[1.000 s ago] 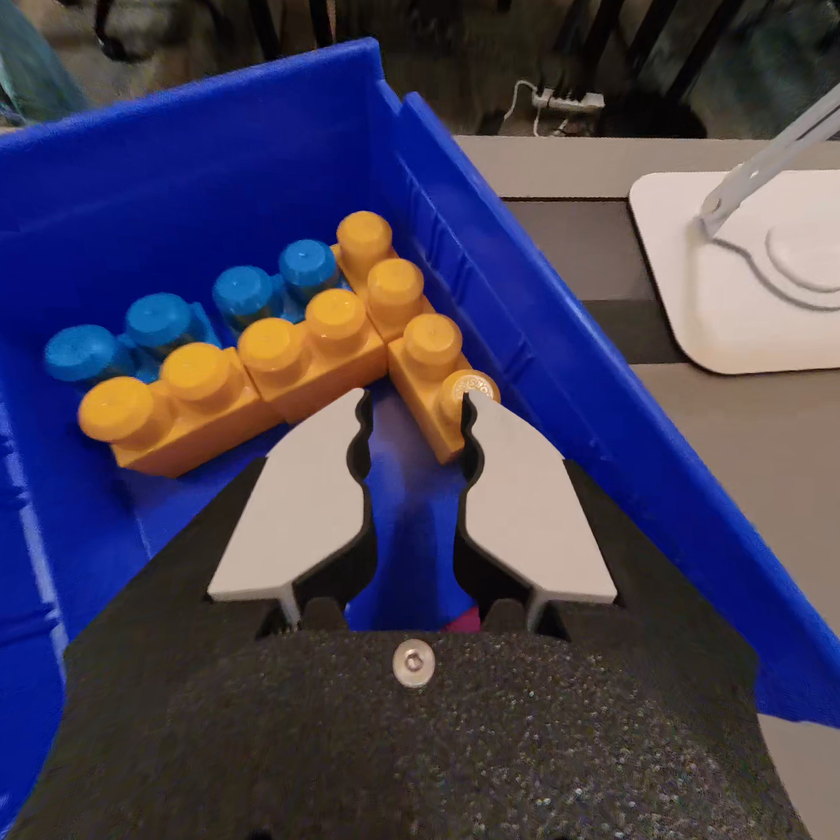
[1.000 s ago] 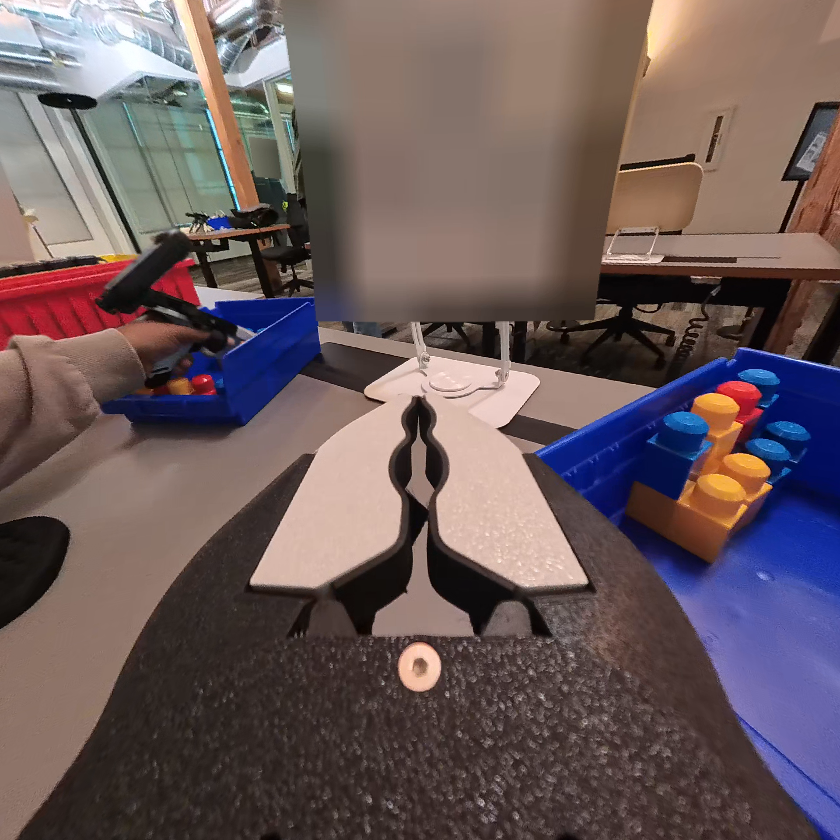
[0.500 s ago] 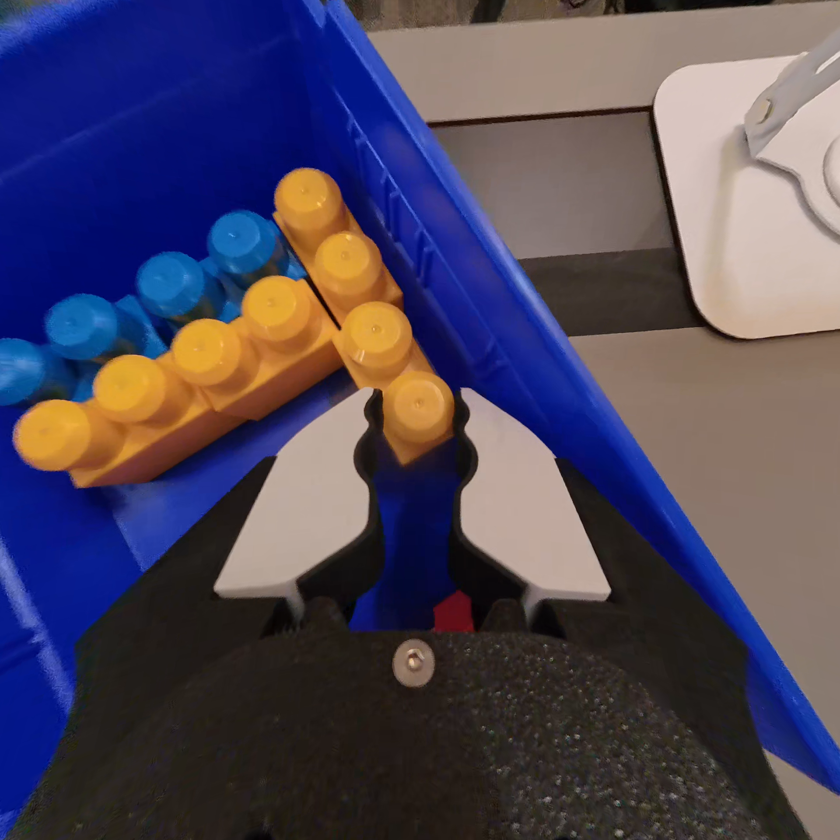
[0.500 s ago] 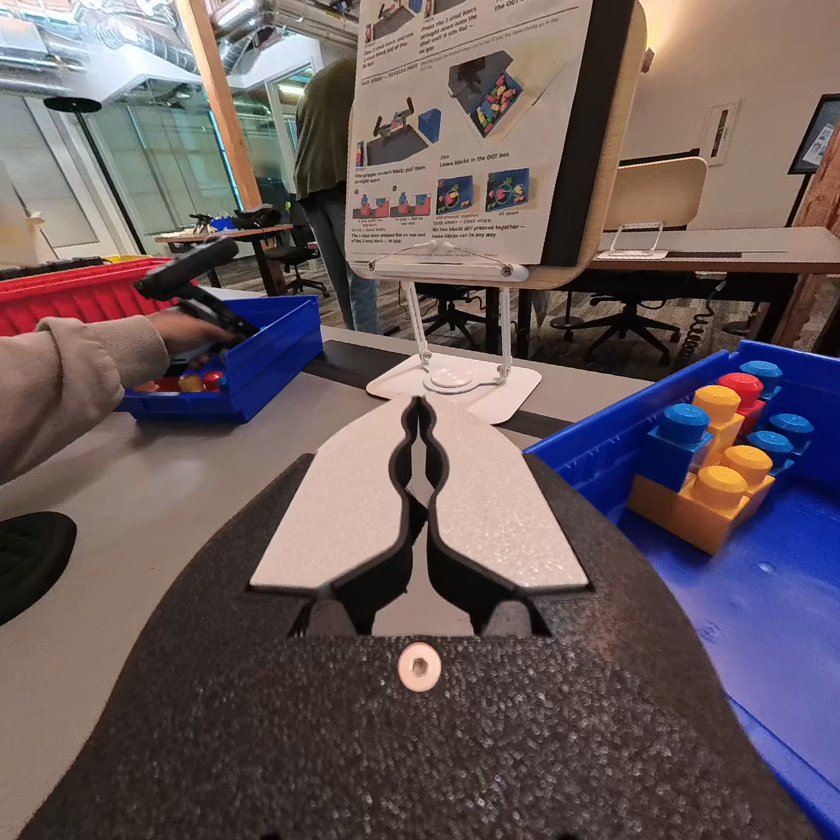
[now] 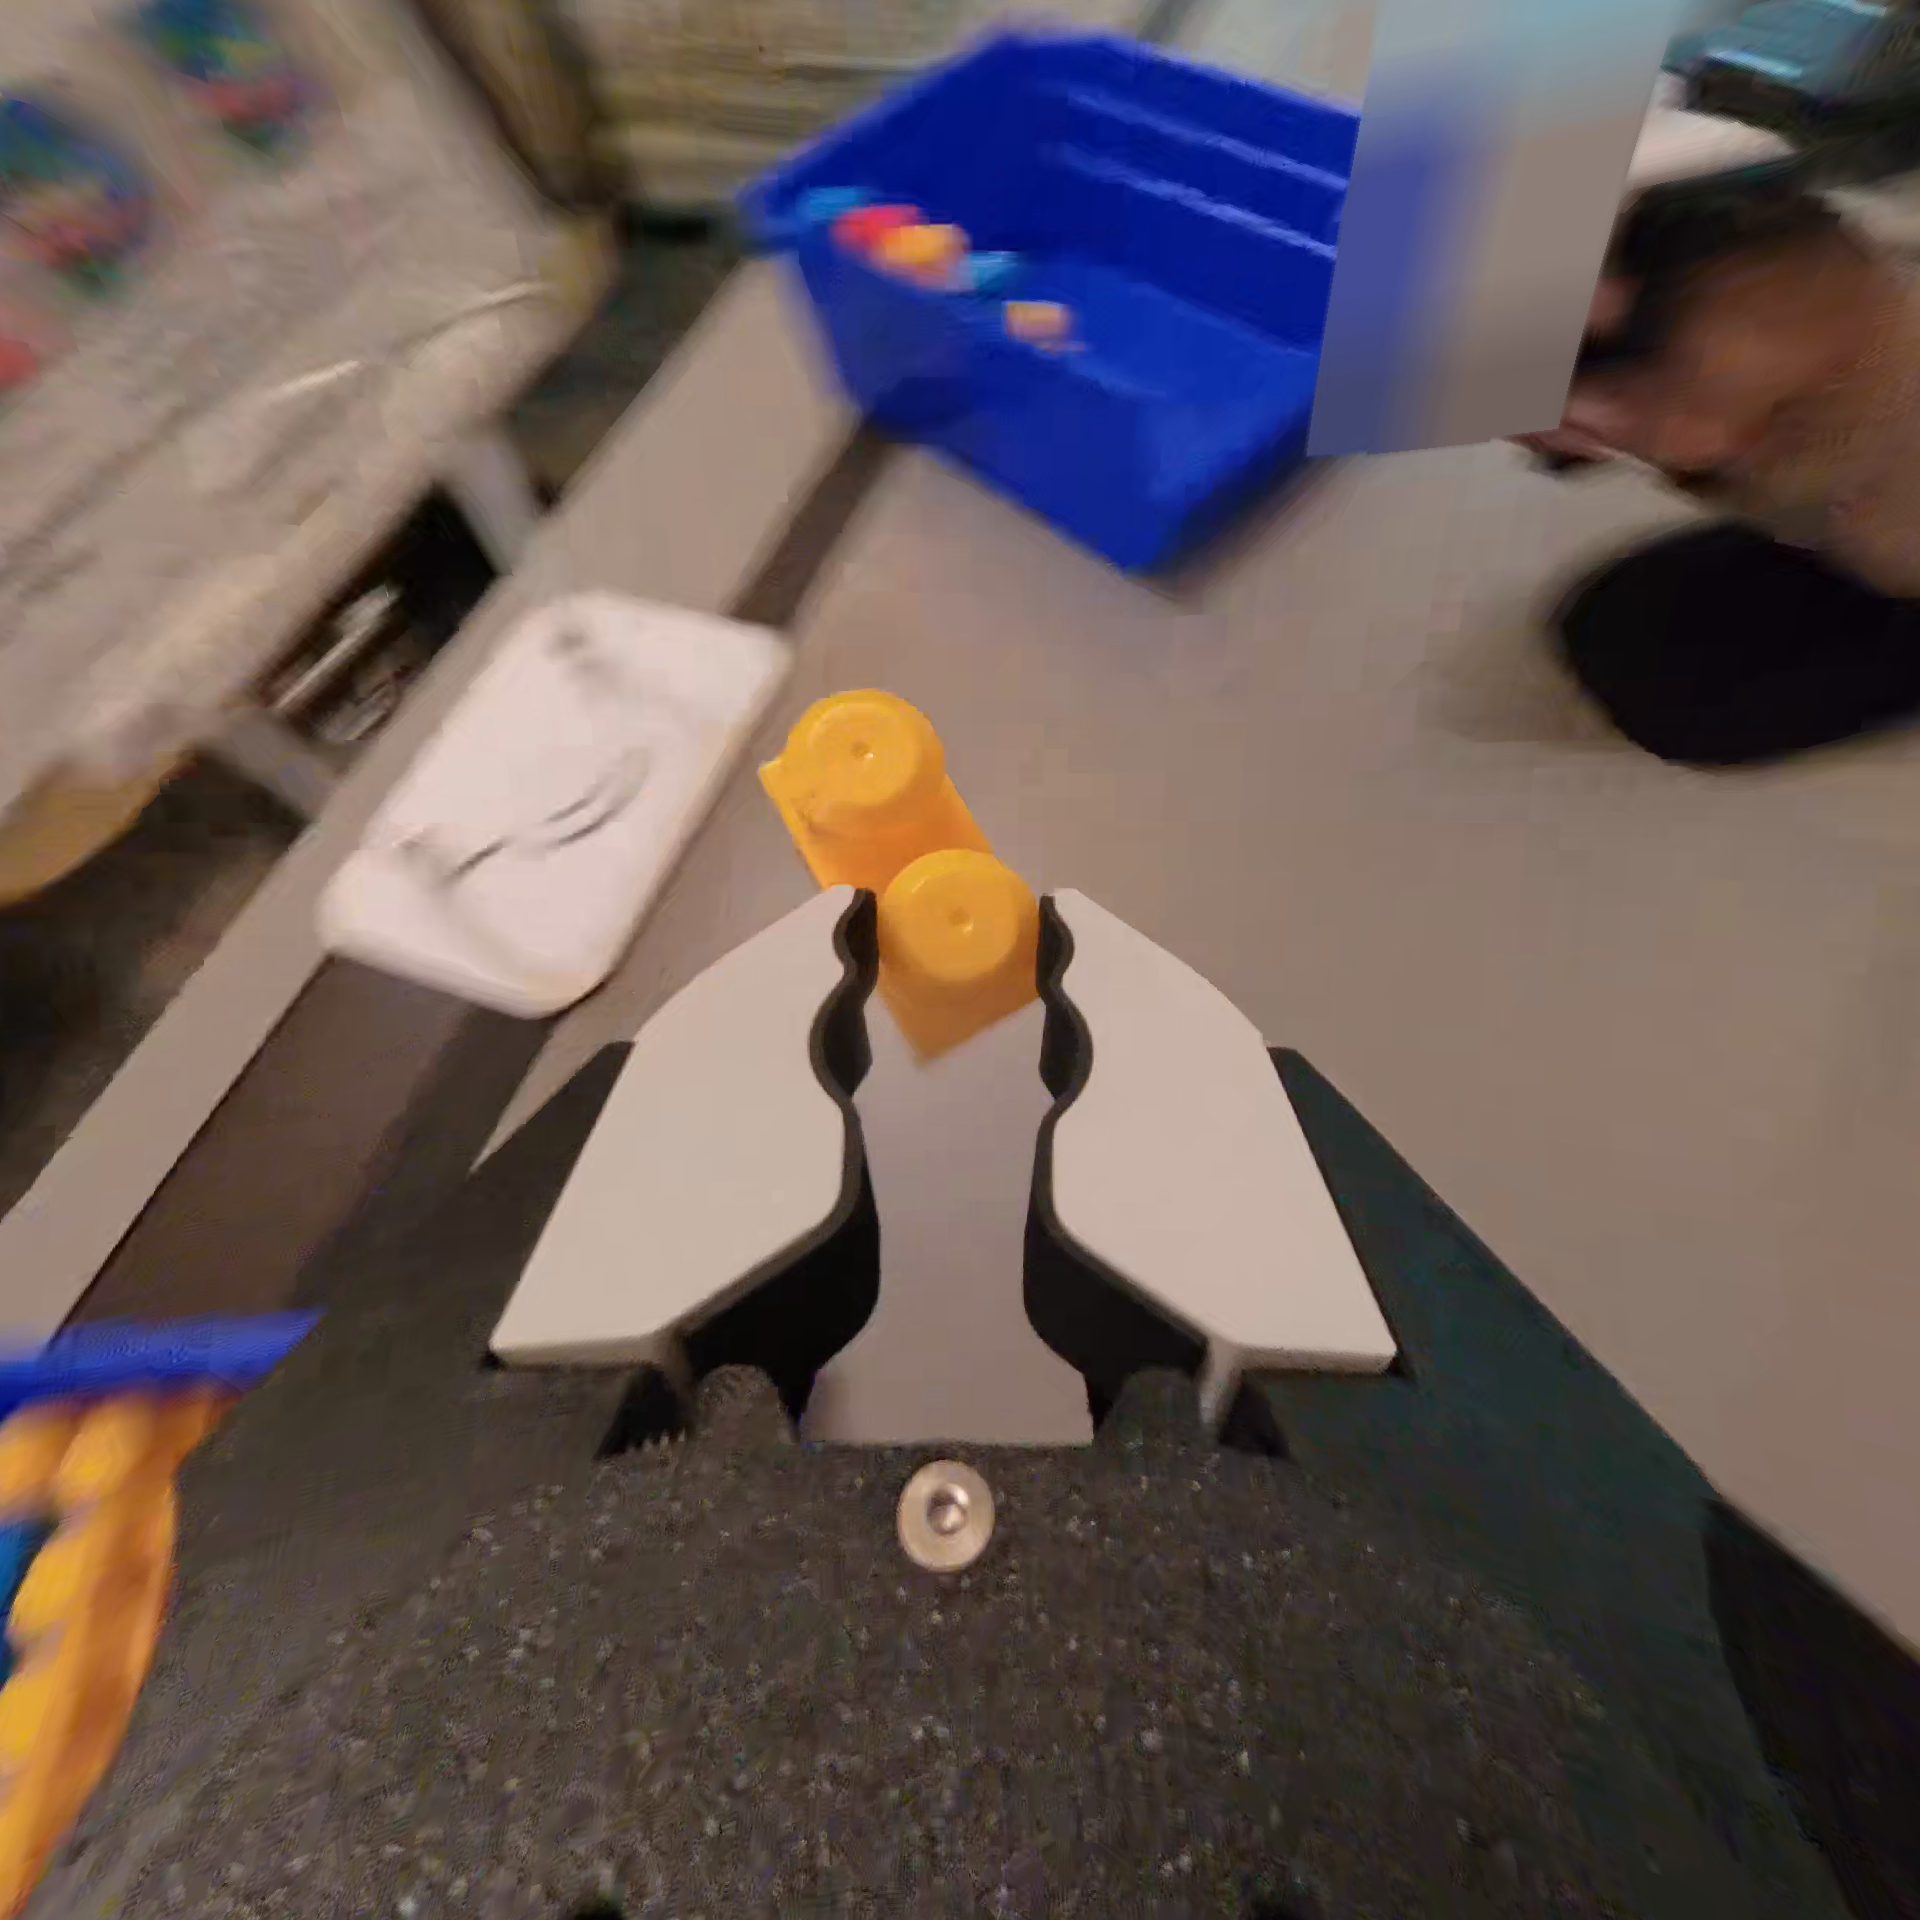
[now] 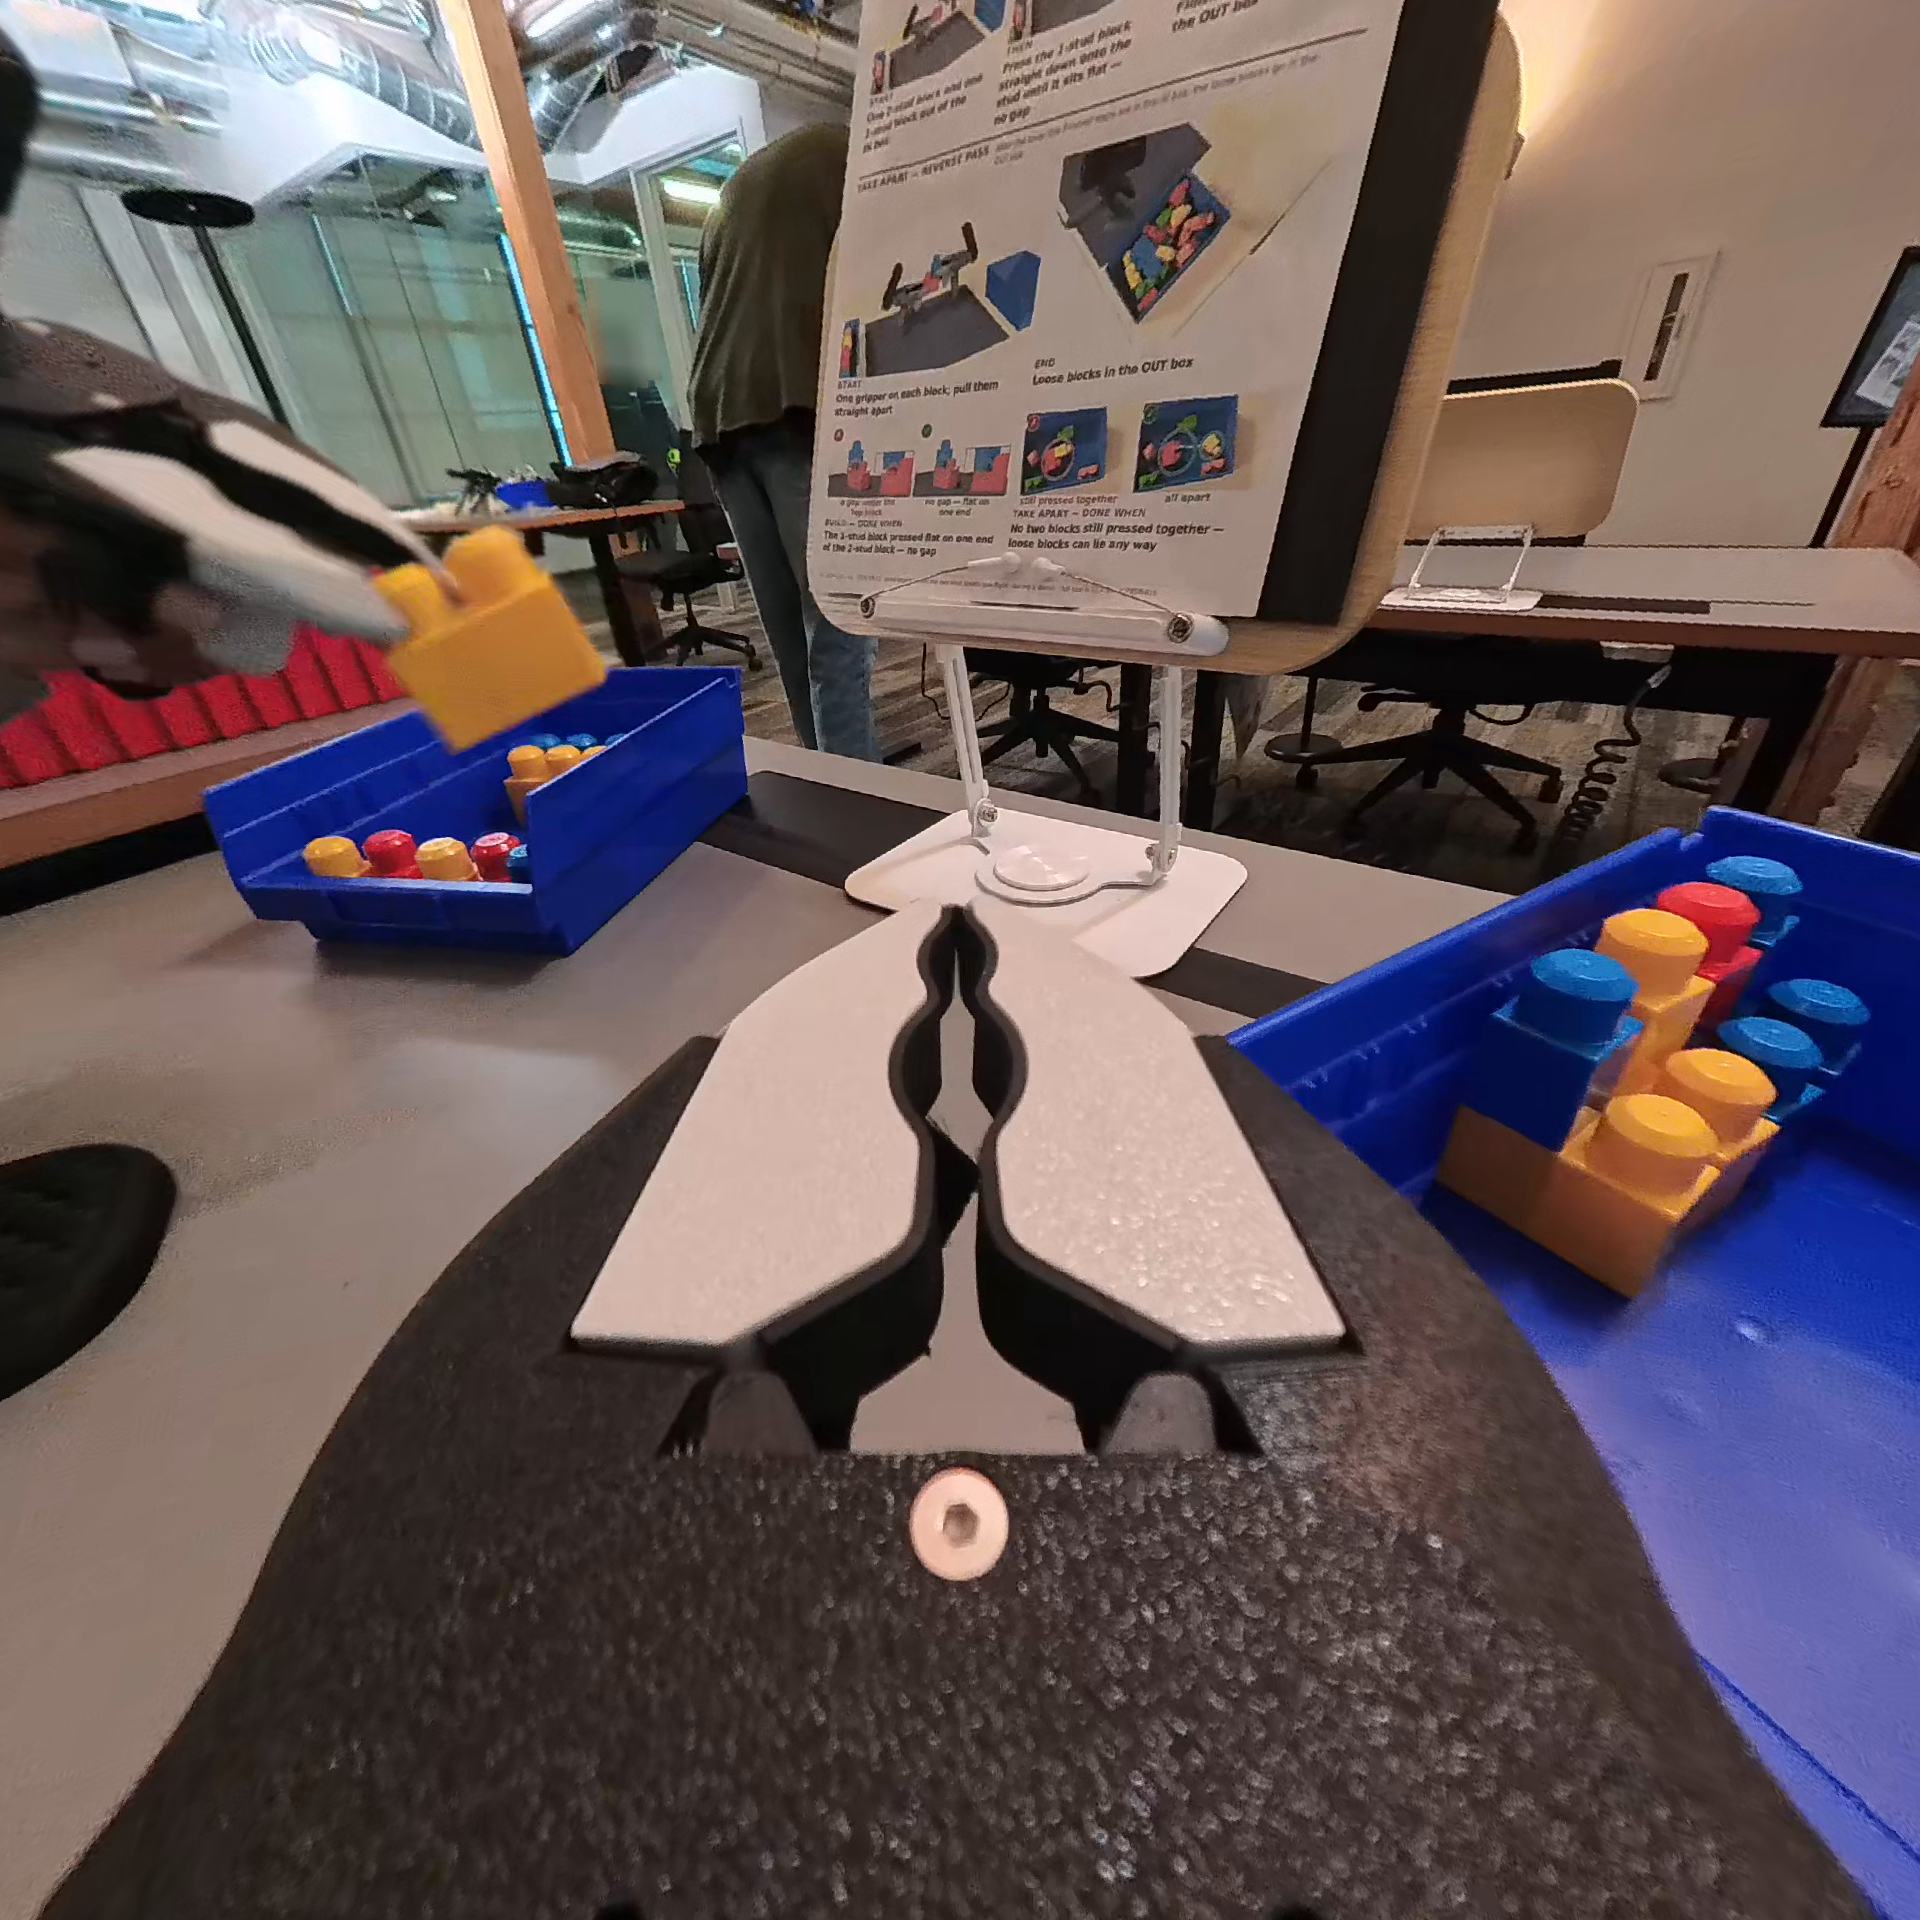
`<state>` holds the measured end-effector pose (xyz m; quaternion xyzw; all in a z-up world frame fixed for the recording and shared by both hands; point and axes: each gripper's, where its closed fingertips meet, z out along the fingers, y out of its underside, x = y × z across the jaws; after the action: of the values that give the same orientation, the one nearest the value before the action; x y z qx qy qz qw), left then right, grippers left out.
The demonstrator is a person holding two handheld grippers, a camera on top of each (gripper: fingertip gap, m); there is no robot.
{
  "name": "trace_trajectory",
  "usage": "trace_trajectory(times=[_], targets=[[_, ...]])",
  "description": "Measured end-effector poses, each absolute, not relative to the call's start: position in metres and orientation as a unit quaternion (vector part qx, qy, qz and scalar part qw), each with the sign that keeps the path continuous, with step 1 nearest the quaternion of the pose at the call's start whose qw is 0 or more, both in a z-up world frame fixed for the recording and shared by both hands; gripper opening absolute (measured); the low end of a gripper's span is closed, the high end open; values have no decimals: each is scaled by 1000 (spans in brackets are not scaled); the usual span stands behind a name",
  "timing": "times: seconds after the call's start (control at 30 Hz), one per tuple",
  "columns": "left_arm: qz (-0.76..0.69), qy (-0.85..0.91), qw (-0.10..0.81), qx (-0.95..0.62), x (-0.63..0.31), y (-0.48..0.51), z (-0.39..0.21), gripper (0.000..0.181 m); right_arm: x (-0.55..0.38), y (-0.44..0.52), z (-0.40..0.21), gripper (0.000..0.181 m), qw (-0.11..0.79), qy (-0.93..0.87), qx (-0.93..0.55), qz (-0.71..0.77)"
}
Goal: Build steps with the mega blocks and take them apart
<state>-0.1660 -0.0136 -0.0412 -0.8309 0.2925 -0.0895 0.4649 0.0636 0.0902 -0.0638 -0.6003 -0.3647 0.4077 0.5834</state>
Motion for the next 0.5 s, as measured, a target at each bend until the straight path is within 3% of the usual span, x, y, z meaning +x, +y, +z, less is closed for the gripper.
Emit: trace_trajectory(times=[0.13, 0.23, 0.5], targets=[[-199, 481, 406, -751, -86, -68, -78, 30, 63, 88, -67, 0, 580, -375, -597, 407], [-279, 521, 373, -715, -50, -90, -99, 30, 61, 88, -71, 0, 576, -379, -600, 406], [-315, 602, 307, -667, 11, -102, -153, 30, 59, 88, -78, 0, 571, -385, -607, 397]])
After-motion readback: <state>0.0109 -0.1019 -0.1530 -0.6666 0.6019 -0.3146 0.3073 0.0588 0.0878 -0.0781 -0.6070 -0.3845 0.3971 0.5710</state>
